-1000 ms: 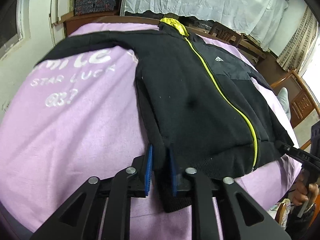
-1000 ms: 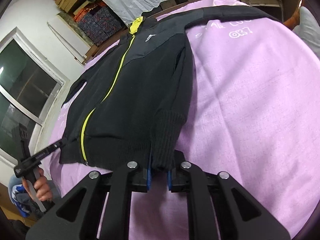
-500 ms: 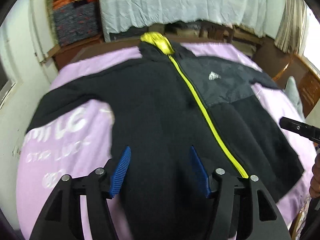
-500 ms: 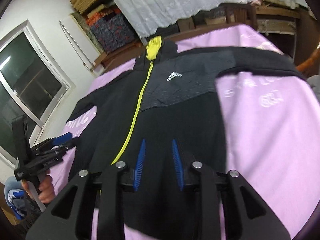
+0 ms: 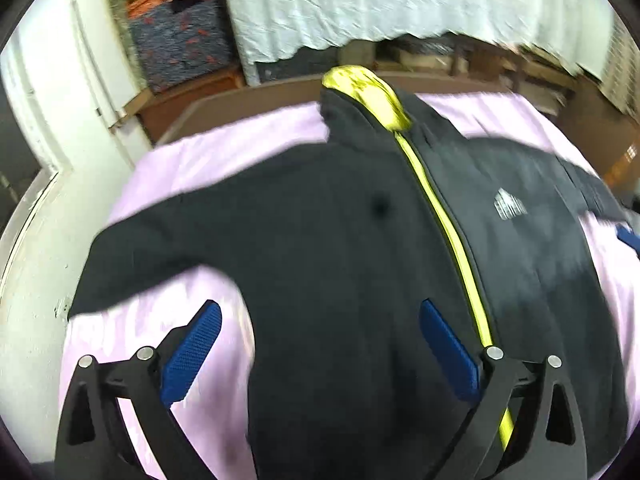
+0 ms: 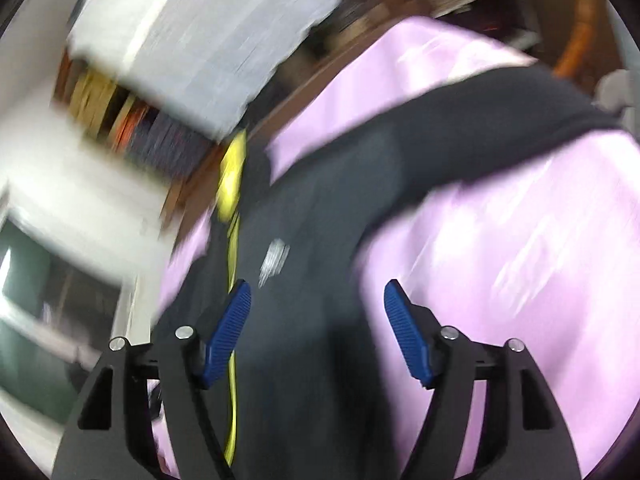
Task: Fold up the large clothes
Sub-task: 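Lift the sleeve cuff with the right tool and carry it across the hoodie body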
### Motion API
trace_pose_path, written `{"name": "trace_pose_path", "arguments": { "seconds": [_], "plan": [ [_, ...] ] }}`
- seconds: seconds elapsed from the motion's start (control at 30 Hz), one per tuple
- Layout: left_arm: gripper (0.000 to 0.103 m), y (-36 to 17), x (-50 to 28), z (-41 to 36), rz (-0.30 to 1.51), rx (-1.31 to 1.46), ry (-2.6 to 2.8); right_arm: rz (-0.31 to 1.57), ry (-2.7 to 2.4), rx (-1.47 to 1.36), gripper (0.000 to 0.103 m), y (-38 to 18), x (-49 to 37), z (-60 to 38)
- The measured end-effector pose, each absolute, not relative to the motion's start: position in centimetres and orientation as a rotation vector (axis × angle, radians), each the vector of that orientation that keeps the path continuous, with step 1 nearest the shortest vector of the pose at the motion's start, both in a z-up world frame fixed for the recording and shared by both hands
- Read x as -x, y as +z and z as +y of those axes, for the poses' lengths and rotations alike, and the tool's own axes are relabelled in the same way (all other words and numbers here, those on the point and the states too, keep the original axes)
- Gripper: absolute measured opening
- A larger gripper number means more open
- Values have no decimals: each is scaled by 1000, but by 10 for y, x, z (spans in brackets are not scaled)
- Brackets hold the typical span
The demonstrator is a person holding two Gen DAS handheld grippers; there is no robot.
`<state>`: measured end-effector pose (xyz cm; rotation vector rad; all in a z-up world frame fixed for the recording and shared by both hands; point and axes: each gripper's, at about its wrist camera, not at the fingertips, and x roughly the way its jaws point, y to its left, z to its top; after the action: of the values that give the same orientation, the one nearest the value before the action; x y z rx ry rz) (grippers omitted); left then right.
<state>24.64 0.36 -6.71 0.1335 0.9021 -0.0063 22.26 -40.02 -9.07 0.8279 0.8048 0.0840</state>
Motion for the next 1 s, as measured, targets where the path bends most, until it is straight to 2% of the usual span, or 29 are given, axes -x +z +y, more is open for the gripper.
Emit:
{"name": "trace_pose_path", "arguments": {
  "seconds": [0.1, 0.3, 0.57, 0.77, 1.0],
  "plan": [
    [99, -71, -281, 4, 901, -104, 52, 791, -8, -973, 68, -109, -239, -432],
    [100, -119, -317, 5, 993, -56, 48, 740, -106, -1013, 68, -131, -236, -454],
    [100, -122, -312, 15, 964, 10, 58, 616, -233, -1091, 53, -152, -228, -491],
    [100, -123, -308, 15, 962, 11, 55, 501, -336, -1317, 54, -161, -234, -518],
    [100, -123, -307, 14, 955, 9, 55, 450, -320, -1220, 54, -159, -245, -516]
  ]
}}
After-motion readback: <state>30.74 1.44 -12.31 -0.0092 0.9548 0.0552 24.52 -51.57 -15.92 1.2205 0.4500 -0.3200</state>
